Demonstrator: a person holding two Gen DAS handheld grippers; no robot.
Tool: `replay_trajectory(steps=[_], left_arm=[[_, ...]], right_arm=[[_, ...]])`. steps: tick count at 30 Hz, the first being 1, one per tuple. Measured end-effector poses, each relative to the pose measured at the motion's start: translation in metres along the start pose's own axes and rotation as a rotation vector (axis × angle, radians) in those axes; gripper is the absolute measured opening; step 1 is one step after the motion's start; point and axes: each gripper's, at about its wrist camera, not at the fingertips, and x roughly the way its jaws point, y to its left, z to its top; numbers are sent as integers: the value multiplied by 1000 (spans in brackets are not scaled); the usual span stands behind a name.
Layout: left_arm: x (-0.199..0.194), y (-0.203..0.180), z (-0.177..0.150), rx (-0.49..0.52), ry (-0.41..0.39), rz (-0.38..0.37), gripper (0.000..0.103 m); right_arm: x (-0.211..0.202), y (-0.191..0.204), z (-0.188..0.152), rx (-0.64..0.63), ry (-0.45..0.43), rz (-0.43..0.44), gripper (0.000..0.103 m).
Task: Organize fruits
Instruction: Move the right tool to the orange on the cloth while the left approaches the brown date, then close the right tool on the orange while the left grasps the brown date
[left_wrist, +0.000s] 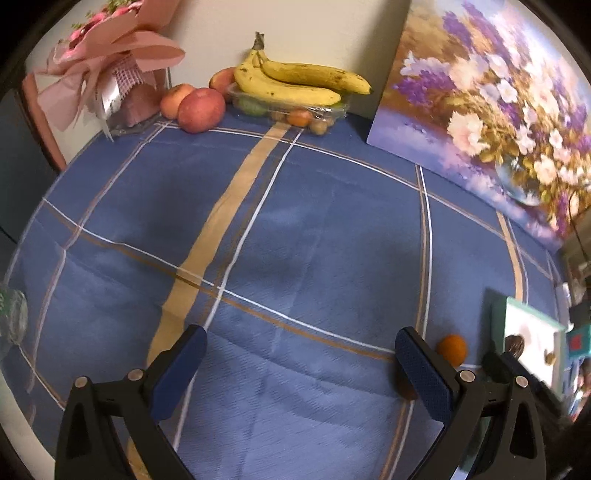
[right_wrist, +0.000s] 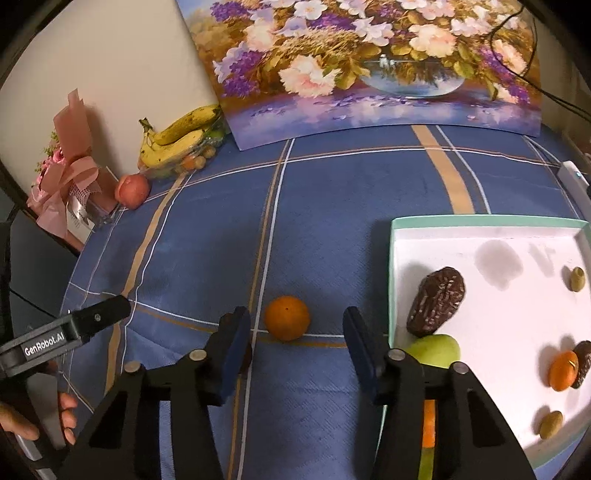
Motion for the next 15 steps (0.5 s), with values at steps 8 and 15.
replay_trajectory(steps=[8,15], left_arm=[[14,-9,0,-26,7,-23,101],[29,-16,-2,-23,45,-24,99]], right_arm=[[17,3,2,-15,29,13,38],[35,7,3,-25,60,13,38]])
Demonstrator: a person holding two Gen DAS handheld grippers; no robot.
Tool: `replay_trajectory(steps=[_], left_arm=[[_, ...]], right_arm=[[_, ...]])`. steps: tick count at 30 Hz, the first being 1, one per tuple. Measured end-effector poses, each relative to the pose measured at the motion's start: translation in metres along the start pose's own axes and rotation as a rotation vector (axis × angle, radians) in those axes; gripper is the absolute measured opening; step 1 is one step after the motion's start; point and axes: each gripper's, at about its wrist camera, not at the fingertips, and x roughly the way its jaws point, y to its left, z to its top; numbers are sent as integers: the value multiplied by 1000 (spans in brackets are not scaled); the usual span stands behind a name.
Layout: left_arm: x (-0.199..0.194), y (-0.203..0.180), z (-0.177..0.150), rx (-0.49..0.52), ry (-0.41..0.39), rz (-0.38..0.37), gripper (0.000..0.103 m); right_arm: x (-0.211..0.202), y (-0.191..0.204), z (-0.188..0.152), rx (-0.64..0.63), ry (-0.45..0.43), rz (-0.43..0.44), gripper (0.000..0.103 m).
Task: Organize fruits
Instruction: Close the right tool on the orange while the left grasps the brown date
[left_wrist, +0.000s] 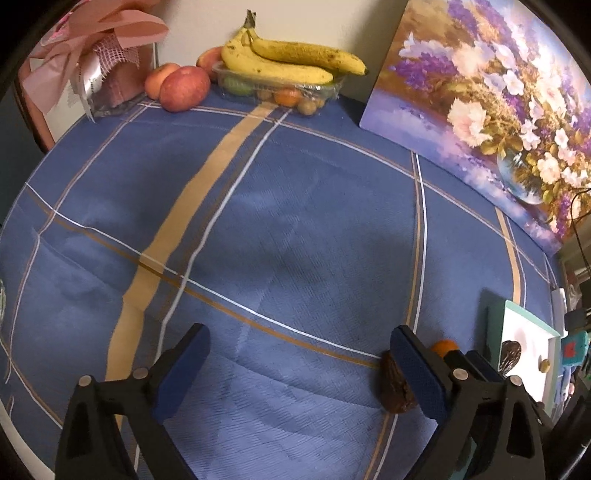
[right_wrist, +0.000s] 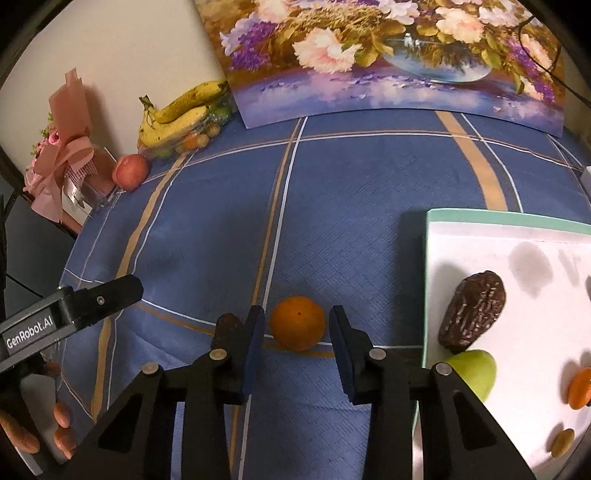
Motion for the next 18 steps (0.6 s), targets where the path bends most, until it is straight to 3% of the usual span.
replay_trajectory(steps=[9,18], left_arm=[[12,-3,0,2,36,-9,99],[8,-14,-6,10,54,-47,95]], right_arm=[[17,-2,2,13,30,6,38],[1,-6,2,34,6,4,36]])
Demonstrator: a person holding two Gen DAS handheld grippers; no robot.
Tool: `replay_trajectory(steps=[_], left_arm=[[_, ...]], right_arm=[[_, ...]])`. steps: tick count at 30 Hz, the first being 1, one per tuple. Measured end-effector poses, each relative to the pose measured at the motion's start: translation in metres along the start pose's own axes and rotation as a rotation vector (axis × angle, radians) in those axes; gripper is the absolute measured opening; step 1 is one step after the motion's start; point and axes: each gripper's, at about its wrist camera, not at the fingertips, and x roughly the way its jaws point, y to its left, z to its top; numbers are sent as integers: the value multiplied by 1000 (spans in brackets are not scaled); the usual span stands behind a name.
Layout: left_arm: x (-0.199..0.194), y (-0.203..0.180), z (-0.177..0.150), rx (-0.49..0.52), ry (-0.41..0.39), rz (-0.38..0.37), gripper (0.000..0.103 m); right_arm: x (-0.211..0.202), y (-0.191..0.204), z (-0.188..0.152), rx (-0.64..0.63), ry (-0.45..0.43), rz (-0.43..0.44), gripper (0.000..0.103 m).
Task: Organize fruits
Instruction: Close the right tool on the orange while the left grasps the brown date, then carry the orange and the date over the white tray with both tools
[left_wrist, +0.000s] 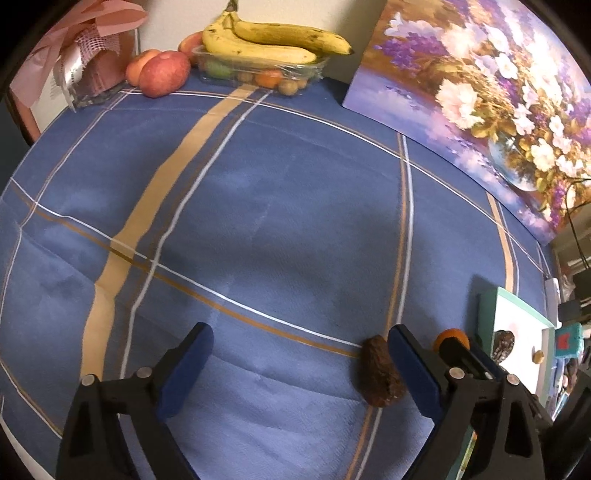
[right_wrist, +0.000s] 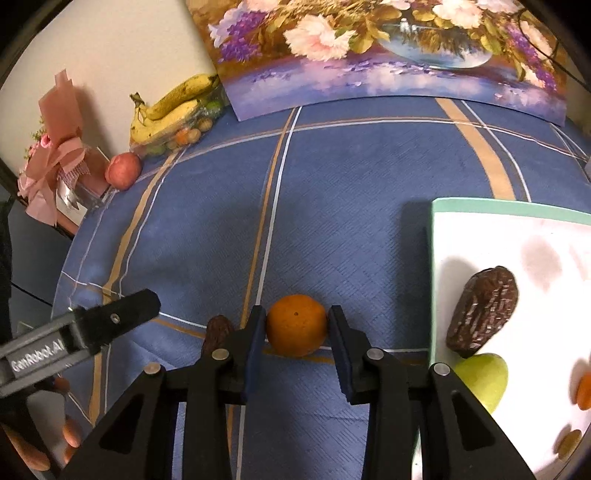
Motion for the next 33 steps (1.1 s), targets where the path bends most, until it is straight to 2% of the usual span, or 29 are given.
replay_trajectory(steps=[6,8,14,24,33], left_arm=[[4,-20,-8,27,42,-57,80],[7,-26,-11,34,59,-74,67],[15,-40,-17,45,93,-85,45],[26,-57,-22,60,131,-132,33],[25,-62,-25,90,115,-103,32]], right_arm=[[-22,-12,0,42,-16,-32,36],[-30,-15,-1,36,-29,-42,36],[-59,-28,-2,27,-78,-75,36],[-78,-35,-2,7,-114,-99,36],[-85,-46,-4,21,-126,-101,36]])
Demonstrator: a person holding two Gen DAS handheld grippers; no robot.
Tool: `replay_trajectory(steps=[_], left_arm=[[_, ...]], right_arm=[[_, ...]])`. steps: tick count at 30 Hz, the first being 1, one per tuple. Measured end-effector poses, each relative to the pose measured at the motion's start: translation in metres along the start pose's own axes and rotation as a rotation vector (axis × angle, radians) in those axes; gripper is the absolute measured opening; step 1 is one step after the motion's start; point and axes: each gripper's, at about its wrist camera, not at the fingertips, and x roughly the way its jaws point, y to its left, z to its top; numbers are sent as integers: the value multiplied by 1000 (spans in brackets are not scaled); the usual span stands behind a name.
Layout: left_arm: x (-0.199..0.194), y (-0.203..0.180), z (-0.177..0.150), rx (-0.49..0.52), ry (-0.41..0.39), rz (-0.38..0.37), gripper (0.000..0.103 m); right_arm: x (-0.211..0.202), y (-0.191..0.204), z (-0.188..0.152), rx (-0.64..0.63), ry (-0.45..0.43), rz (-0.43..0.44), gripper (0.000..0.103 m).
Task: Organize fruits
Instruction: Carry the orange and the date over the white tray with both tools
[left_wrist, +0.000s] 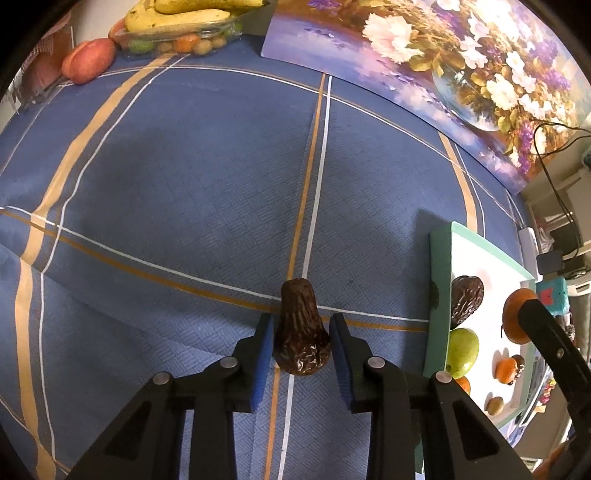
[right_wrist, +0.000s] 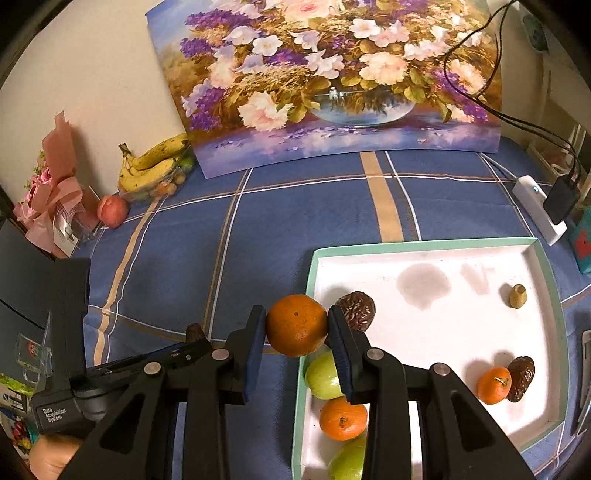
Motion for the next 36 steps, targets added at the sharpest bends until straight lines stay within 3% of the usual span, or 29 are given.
replay_trajectory(steps=[20,36], left_arm=[[-20,-25,1,46,-39,-26,32],[-31,-110,-29,295,-20,-70,32]], right_arm=[[-1,-27,-1,87,27,-11,36],[-9,-93,-10,215,56,-104,36]])
